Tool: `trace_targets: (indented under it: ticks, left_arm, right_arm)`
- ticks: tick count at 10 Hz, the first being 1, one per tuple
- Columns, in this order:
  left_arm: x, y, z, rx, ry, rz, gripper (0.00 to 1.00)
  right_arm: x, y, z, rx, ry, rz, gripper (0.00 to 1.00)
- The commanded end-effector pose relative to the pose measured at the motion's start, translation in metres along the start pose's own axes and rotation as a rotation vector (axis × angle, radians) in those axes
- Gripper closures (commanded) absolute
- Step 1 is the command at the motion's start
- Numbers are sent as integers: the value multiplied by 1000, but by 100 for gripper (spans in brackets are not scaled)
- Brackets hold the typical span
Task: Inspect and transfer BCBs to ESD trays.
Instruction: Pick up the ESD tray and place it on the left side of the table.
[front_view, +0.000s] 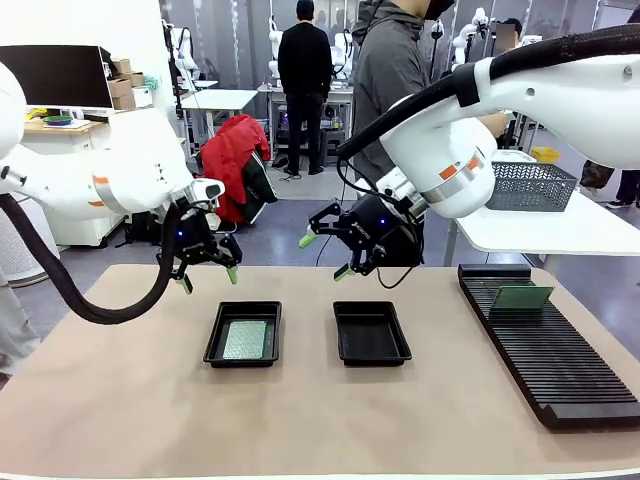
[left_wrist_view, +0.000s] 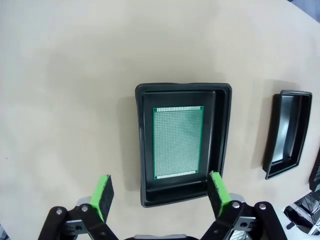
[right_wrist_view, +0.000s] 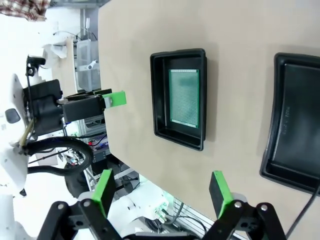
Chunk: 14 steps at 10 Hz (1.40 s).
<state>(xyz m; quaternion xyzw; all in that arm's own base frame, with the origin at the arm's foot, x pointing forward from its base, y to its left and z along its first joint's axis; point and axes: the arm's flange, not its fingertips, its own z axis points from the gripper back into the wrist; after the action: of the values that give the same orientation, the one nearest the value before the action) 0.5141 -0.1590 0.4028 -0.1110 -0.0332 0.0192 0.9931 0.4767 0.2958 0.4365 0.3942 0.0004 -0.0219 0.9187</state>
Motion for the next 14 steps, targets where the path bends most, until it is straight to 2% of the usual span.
trace_targets:
  ticks: [1, 2, 3, 9, 14]
  left_arm:
    - [1, -5, -16, 72, -10, 1, 0]
    - [0, -5, -26, 91, -5, -10, 0]
    - [-2, -6, -35, 120, -6, -20, 0]
    - [-9, -2, -85, 166, 15, -53, 0]
    - [-6, -3, -101, 206, 3, -77, 0]
  right_arm:
    - [-5, -19, 5, 41, 7, 2, 0]
    - [-4, -24, 5, 46, 16, 0, 0]
    - [1, -7, 1, 3, 0, -10, 0]
    - [1, -7, 1, 3, 0, -10, 0]
    - [1, -7, 1, 3, 0, -10, 0]
